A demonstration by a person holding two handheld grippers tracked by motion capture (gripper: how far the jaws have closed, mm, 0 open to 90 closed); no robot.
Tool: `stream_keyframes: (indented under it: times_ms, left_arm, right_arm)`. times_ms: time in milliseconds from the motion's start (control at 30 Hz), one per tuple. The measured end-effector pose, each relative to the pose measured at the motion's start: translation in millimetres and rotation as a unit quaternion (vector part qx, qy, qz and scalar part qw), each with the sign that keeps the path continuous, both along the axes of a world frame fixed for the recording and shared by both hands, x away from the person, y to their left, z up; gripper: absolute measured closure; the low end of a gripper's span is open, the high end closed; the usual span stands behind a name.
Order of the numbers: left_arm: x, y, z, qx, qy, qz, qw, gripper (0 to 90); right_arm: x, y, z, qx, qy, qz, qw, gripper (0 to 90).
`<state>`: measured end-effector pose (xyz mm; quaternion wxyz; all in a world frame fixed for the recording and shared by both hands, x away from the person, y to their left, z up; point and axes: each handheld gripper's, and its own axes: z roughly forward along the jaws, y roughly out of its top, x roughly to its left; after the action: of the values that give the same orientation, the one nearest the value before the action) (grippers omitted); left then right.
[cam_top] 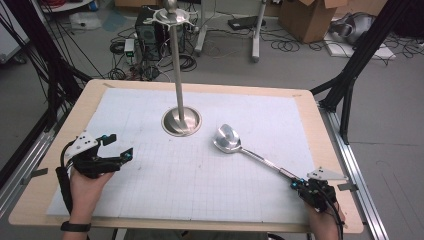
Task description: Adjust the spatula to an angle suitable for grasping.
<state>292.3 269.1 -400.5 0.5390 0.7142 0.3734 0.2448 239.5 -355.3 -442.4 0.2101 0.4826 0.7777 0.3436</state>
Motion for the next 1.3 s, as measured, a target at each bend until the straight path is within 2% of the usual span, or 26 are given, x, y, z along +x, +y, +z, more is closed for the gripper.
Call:
stream_keyframes:
  times_ms: [33,100,167,200,333,533,733,833,933,1100,1167,1300]
  left_arm:
    - [0.1,-0.5,-0.2,0.001,0.001,-0.001,1.0,17.4]
    - [0.2,-0.9,-0.4,0.0,0.0,0.0,1.0,17.4]
    - [0.2,-1.3,-0.4,0.001,0.001,-0.001,1.0,17.4]
    - [0.2,-1.4,-0.5,0.001,0.001,-0.002,1.0,17.4]
    - [0.7,-1.7,-0.7,0.002,0.001,-0.002,1.0,17.4]
    - [1.2,-2.1,-1.4,0.0,0.002,-0.002,1.0,17.4]
    - [2.4,-4.2,-1.4,0.003,0.002,-0.006,1.0,17.4]
    - [2.7,-5.0,-1.2,0.005,0.002,-0.008,1.0,17.4]
    - [3.4,-5.8,-1.2,0.005,0.002,-0.008,1.0,17.4]
    - [4.2,-6.2,-1.1,0.005,0.002,-0.009,0.9999,17.4]
    - [5.1,-7.5,-0.9,0.005,0.002,-0.012,0.9999,17.3]
    - [6.3,-8.9,0.2,0.006,0.001,-0.014,0.9999,17.2]
  right_arm:
    - [7.8,-1.6,0.0,-0.004,0.004,-0.005,1.0,90.0]
    - [11.3,-2.2,0.0,-0.009,0.005,-0.006,0.9999,90.0]
    - [21.9,-3.9,0.5,-0.017,0.008,-0.014,0.9997,89.9]
    - [21.9,-3.9,0.5,-0.017,0.008,-0.014,0.9997,89.9]
    - [40.2,-7.6,2.2,-0.021,0.016,-0.025,0.9993,90.0]
    - [57.8,-10.8,3.5,-0.024,0.023,-0.036,0.9988,90.0]
    - [78.2,-13.4,3.5,-0.019,0.027,-0.056,0.9979,90.0]
    - [82.3,-13.9,2.8,-0.016,0.025,-0.06,0.9978,89.9]
    - [95.2,-14.9,2.8,-0.011,0.028,-0.069,0.9972,89.9]
    - [106.2,-14.7,2.8,-0.01,0.026,-0.074,0.9969,89.9]
    - [114.0,-15.2,2.1,0.0,0.026,-0.079,0.9965,90.0]
    - [121.1,-14.7,1.7,0.004,0.026,-0.081,0.9964,89.9]
